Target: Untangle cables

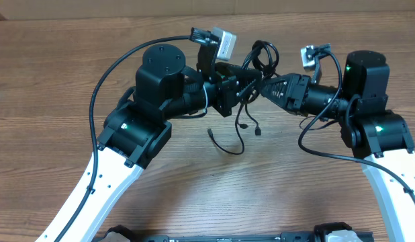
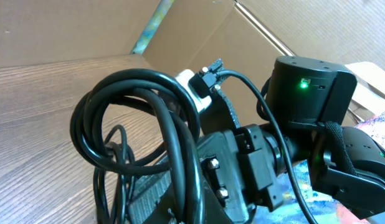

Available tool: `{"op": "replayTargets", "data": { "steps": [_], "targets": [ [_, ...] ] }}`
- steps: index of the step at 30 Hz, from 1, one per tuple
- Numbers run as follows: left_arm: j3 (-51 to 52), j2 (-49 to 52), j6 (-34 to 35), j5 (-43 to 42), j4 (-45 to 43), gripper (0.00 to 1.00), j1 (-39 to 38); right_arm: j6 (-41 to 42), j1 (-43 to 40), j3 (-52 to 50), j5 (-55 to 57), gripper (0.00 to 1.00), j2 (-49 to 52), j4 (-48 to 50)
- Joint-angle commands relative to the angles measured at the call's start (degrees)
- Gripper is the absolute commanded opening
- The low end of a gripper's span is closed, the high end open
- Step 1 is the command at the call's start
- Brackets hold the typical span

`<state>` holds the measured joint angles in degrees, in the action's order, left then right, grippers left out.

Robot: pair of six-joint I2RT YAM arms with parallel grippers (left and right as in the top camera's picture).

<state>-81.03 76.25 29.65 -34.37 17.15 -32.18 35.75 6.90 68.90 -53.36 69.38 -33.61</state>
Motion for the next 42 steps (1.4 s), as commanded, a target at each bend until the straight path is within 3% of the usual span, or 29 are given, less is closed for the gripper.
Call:
{"op": "replayTargets", "data": {
  "steps": [1, 4, 10, 11, 15, 17, 20, 23, 31, 34, 37, 42],
  "targets": [
    [-0.5, -1.7, -1.4, -1.1, -0.5, 0.05, -0.3, -0.1, 0.2, 0.8, -2.0, 0.37, -0.3, 1.2],
    [-0.5, -1.6, -1.4, -1.0, -0.8, 0.04, -1.3, -1.2, 0.2, 0.8, -2.0, 0.45, -0.2, 1.9],
    [-0.5, -1.6, -1.3, 0.1, -4.5, 0.04, -3.9, -3.5, 3.2, 0.8, -1.2, 0.45, -0.2, 1.8],
    [-0.5, -1.6, -1.2, 0.0, -5.4, 0.04, -3.9, -3.5, 4.0, 0.8, 0.6, 0.32, -0.2, 1.6],
    [-0.5, -1.6, -1.1, 0.0, -7.4, 0.04, -3.9, -4.7, 5.4, 0.8, 3.4, 0.19, -0.2, -0.2],
    [-0.5, -1.6, -1.1, 0.0, -8.4, 0.04, -3.9, -5.8, 5.4, 0.8, 3.4, 0.04, -0.2, -1.3],
    [-0.5, -1.6, -1.4, 1.5, -6.1, 0.04, -3.8, -5.8, 5.1, 0.8, -1.6, 0.04, -0.3, -0.7],
    [-0.5, -1.6, -1.3, 9.4, 0.5, 0.04, -3.7, -4.7, 2.9, 0.8, -12.0, 0.04, -0.3, 3.4],
    [-0.5, -1.7, 1.9, 21.3, 16.8, 0.04, -1.8, 12.3, -15.2, 0.8, -35.7, 0.04, -0.9, 20.0],
    [-0.5, -1.7, 2.3, 25.5, 20.2, 0.04, -1.8, 15.3, -19.1, 0.8, -36.6, 0.04, -1.2, 21.6],
    [-0.5, -1.7, 7.9, 30.8, 22.3, 0.04, -1.3, 15.3, -21.2, 0.8, -36.6, 0.04, -1.9, 20.9],
    [-0.5, -1.7, 18.0, 33.7, 17.3, 0.04, 1.2, 15.2, -21.0, 0.8, -36.6, 0.04, -2.5, 19.5]
  ]
}}
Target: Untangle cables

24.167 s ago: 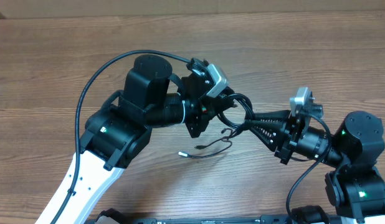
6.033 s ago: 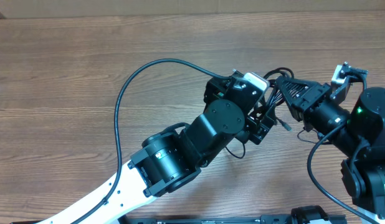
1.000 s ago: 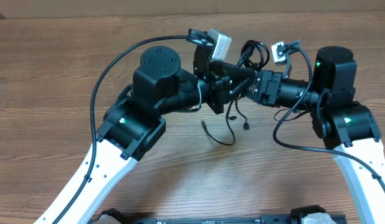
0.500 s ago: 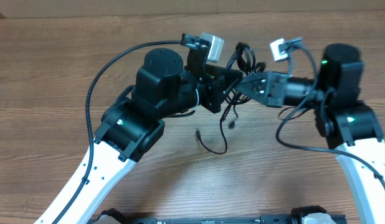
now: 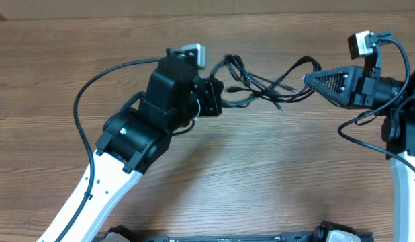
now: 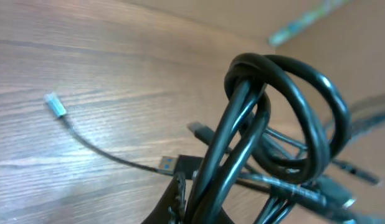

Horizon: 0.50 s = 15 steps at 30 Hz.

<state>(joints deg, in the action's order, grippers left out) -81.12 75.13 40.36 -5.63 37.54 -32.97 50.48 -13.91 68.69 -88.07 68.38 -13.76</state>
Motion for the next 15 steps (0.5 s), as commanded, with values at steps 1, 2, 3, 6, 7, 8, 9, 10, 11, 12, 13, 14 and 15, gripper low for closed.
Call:
{"op": "replayTargets", "data": {
  "steps": [1, 2, 3, 6, 7, 8, 9, 10, 11, 12, 13, 14, 15],
  "targets": [
    [-0.4, -0.6, 7.6, 4.0, -6.6, 0.04, 2.4, 0.4, 0.1, 1.0, -1.9, 0.04, -1.5, -1.0],
    [-0.4, -0.6, 7.3, 2.4, -9.3, 0.04, 2.6, -0.1, 0.3, 1.0, -1.9, 0.04, -1.5, -2.0],
    [-0.4, -0.6, 6.1, 0.7, -12.1, 0.04, 2.6, -1.6, 0.4, 1.0, -1.9, 0.04, -1.5, -3.3],
    [-0.4, -0.6, 4.2, -3.6, -22.4, 0.04, 2.6, -7.5, 0.4, 1.0, -1.9, 0.04, -1.5, -10.0],
    [-0.4, -0.6, 4.2, -3.7, -26.3, 0.04, 2.6, -10.1, 0.4, 1.0, -1.9, 0.04, -1.5, -12.6],
    [-0.4, -0.6, 4.2, -3.6, -27.4, 0.04, 2.6, -11.6, 0.4, 1.0, -1.9, 0.04, -1.5, -14.4],
    [-0.4, -0.6, 4.5, -3.1, -29.0, 0.04, 2.6, -13.4, 0.4, 1.0, -1.8, 0.04, -1.5, -16.4],
    [-0.4, -0.6, 4.9, -2.7, -30.5, 0.04, 2.9, -14.9, 0.4, 1.0, -1.8, 0.04, -1.5, -17.6],
    [-0.4, -0.6, 4.9, -2.8, -31.4, 0.04, 3.2, -15.3, 0.4, 1.0, -1.8, 0.04, -1.5, -18.4],
    [-0.4, -0.6, 4.8, -2.8, -31.6, 0.04, 3.5, -15.4, 0.3, 1.0, -1.8, 0.04, -1.5, -18.9],
    [-0.4, -0.6, 4.4, -3.0, -31.5, 0.04, 3.7, -15.4, 0.3, 1.0, -1.6, 0.04, -1.5, -18.9],
    [-0.4, -0.6, 1.4, -3.7, -30.8, 0.04, 3.8, -15.4, -0.2, 1.0, -1.4, 0.04, -1.5, -18.9],
    [-0.4, -0.6, -3.4, -4.4, -29.4, 0.04, 3.8, -15.3, -0.9, 1.0, -1.0, 0.04, -1.5, -19.0]
  ]
}}
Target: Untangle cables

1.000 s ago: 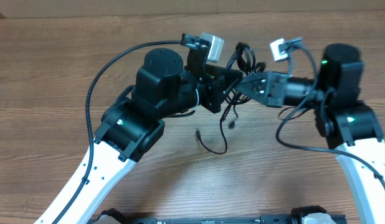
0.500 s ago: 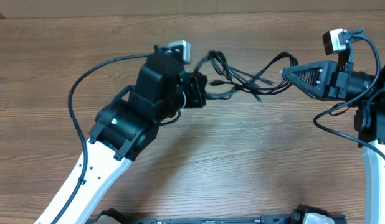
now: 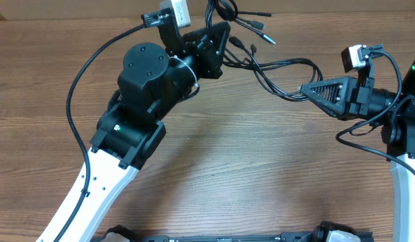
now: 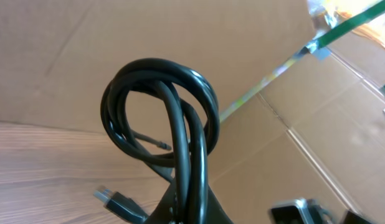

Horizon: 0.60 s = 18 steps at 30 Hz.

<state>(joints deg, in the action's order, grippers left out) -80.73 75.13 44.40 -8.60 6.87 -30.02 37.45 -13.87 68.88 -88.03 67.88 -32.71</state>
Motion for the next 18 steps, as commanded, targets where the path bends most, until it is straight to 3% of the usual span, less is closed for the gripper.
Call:
{"op": "replayTargets", "data": {
  "steps": [1, 3, 5, 7, 9, 15, 18],
  "targets": [
    [-0.8, -0.6, -14.8, -2.7, 4.2, 0.04, 0.8, -1.1, -2.1, 0.8, -0.7, 0.04, -1.0, 0.0],
    [-0.8, -0.6, -26.4, -2.8, 11.0, 0.04, 0.8, 1.3, -4.9, 0.8, -0.5, 0.04, -1.0, 0.0],
    [-0.8, -0.6, -36.3, 3.3, 19.3, 0.04, 0.9, 2.7, -8.9, 0.8, -0.6, 0.04, -1.0, 0.0],
    [-0.8, -0.6, -33.6, 21.2, 28.5, 0.04, 0.9, 5.1, -13.9, 0.8, -0.8, 0.04, -1.0, -0.2],
    [-0.8, -0.7, -30.3, 31.6, 33.1, 0.04, 0.9, 8.0, -19.4, 0.8, -0.5, 0.04, -0.9, -0.3],
    [-0.8, -0.7, -30.0, 30.9, 34.0, 0.04, 0.9, 14.2, -29.7, 0.8, 0.7, 0.04, -0.9, -1.1],
    [-0.8, -0.7, -30.3, 29.0, 32.9, 0.04, 0.8, 12.3, -29.7, 0.8, -0.8, 0.26, -0.9, -1.1]
  ]
}}
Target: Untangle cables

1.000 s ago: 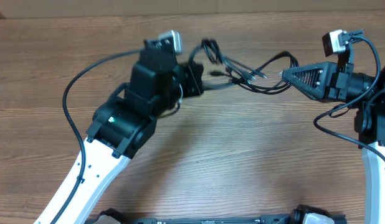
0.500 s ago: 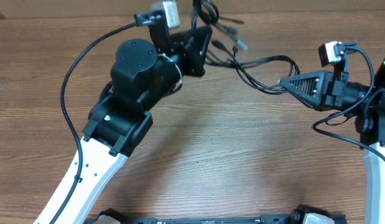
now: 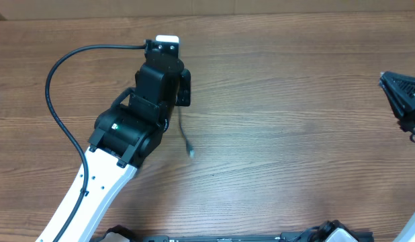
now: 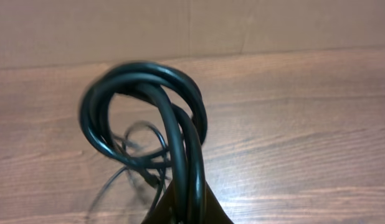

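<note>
My left gripper is shut on a thick black cable, whose coiled loops rise above the fingers. Thinner dark strands hang blurred behind the coil. In the overhead view the left gripper sits left of centre over the table, and one thin cable dangles from it, ending in a small plug. The rest of the bundle is hidden under the wrist. My right gripper is at the far right edge, its fingers together in a point, with no cable seen on it.
The wooden table spreads between the two arms. A cardboard wall stands along the table's far edge. The left arm's own black lead arcs out to the left of the arm.
The left gripper has come down from the far edge to over the table, still holding the coil. The right gripper has moved to the far right edge. No strands span between them now.
Both grippers met at the table's middle back, on one tangled bundle. Then they stood apart with strands stretched between them, the left gripper rising to the far edge. Now the right gripper is clear of the cables and the left keeps the coil.
</note>
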Available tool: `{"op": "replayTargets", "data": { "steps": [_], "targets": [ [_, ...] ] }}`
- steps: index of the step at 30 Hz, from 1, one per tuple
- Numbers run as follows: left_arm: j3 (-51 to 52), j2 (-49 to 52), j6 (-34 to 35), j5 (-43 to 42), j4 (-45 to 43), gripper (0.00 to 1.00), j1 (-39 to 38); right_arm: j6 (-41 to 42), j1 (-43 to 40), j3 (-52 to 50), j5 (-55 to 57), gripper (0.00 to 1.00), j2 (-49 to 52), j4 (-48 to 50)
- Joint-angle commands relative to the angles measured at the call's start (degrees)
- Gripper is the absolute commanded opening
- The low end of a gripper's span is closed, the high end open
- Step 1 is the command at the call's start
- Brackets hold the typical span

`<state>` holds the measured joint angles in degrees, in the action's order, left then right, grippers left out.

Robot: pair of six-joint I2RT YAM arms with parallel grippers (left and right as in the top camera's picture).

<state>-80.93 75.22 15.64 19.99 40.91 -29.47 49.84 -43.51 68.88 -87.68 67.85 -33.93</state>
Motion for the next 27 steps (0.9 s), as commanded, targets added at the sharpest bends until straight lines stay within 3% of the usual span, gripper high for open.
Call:
{"op": "replayTargets", "data": {
  "steps": [1, 3, 5, 7, 9, 12, 13, 18, 21, 25, 27],
  "targets": [
    [-0.6, -0.8, -1.5, 0.4, -1.2, 0.04, 0.2, -0.6, 0.2, 0.8, -1.1, 0.35, -0.9, 0.2],
    [-0.6, -0.8, -4.5, -3.7, -2.9, 0.04, 0.2, -0.9, 1.0, 0.8, -1.0, 0.51, -0.9, 0.2],
    [-0.6, -0.8, -9.1, -14.1, -6.4, 0.04, 0.2, -2.2, 2.1, 0.8, -0.9, 0.6, -0.9, 0.2],
    [-0.6, -0.9, -15.3, -30.3, -11.1, 0.04, 0.2, -3.1, 3.8, 0.8, -0.9, 0.67, -0.9, 0.2],
    [-0.6, -1.1, -24.2, -53.9, -16.4, 0.04, 0.2, -3.9, 6.6, 0.8, 0.8, 0.78, -0.9, 0.1],
    [-0.6, -1.2, -34.2, -74.0, -18.5, 0.04, 0.2, -3.9, 10.7, 0.8, 4.7, 0.94, -0.9, 0.1],
    [-0.6, -1.2, -36.0, -76.6, -18.5, 0.04, 0.2, -3.9, 13.2, 0.8, 6.8, 0.98, -0.9, 0.1],
    [-0.6, -1.2, -36.1, -71.5, -14.7, 0.04, 0.4, -8.5, 26.9, 0.9, 17.9, 1.0, -1.0, -2.7],
    [-0.6, -1.2, -37.6, -71.3, -12.6, 0.04, 0.4, -12.8, 32.5, 0.9, 18.6, 1.0, -1.1, -2.6],
    [-0.6, -1.1, -52.1, -68.9, -6.0, 0.04, 0.3, -18.4, 40.4, 0.9, 18.6, 1.0, -2.1, -2.6],
    [-0.6, -1.1, -54.0, -63.8, -4.5, 0.04, 0.3, -18.4, 42.1, 0.9, 18.7, 1.0, -3.0, -2.6]
  ]
}}
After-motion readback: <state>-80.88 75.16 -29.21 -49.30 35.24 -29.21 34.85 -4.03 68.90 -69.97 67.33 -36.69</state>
